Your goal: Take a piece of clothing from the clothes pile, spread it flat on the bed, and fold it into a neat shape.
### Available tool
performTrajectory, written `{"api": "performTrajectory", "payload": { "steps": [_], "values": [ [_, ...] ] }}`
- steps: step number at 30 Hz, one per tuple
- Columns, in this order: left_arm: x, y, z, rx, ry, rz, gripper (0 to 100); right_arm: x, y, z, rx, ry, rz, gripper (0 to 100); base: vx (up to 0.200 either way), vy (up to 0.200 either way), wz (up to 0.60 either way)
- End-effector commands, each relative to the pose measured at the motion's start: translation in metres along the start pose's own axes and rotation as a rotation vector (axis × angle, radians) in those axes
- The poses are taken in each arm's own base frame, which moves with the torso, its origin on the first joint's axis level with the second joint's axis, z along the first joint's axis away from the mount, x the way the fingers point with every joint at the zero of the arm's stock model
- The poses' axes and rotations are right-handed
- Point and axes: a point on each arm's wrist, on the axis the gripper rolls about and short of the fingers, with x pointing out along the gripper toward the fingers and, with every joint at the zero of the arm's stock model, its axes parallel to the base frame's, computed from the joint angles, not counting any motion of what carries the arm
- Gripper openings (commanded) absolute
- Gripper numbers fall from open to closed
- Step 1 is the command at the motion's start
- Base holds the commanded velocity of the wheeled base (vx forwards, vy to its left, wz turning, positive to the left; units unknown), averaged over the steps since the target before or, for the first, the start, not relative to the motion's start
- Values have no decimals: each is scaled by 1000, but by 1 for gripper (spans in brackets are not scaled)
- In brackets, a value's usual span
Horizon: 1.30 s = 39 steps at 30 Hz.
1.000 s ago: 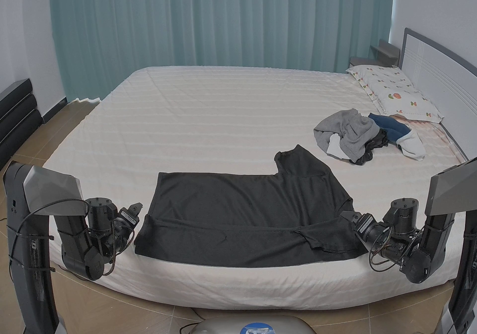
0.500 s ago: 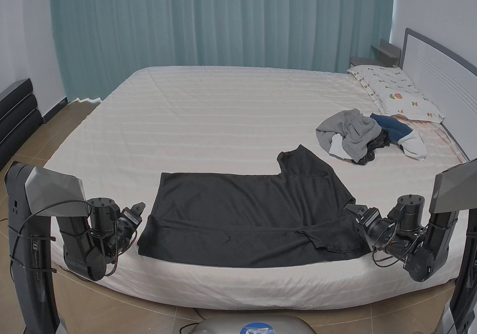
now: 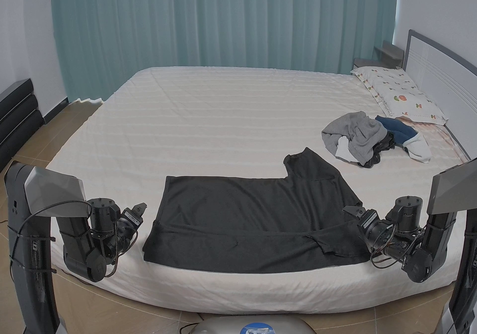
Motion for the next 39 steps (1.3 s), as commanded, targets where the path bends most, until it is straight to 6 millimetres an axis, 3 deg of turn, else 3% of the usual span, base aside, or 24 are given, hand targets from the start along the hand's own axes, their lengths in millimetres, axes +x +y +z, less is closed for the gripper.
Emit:
{"api": "performTrajectory", "payload": {
  "steps": [1, 8, 20, 25, 29, 32, 39],
  "values": [
    [0, -5, -4, 6, 5, -16, 100, 0, 0, -1, -1, 2, -2, 100, 0, 0, 0],
    [-2, -6, -7, 10, 15, -18, 100, 0, -1, -1, -1, 4, -2, 100, 0, 0, 0],
    [-3, -11, -12, 18, 22, -27, 100, 3, -3, -3, -1, 8, -13, 100, 0, -200, 0],
    [-6, -13, -10, 17, 16, -32, 100, 3, -4, -3, 0, 9, -16, 100, 0, 0, 0],
    [-15, -23, 18, -13, -64, -70, 100, 1, -4, -2, -1, 2, 0, 100, 0, 0, 0],
    [-15, -24, 22, -10, -67, -73, 100, -1, -5, -3, -1, 5, -6, 100, 0, 0, 0],
    [4, -22, 43, 95, -40, -75, 100, 0, -11, -7, 3, 17, -27, 100, 0, 0, 0]
  ]
}}
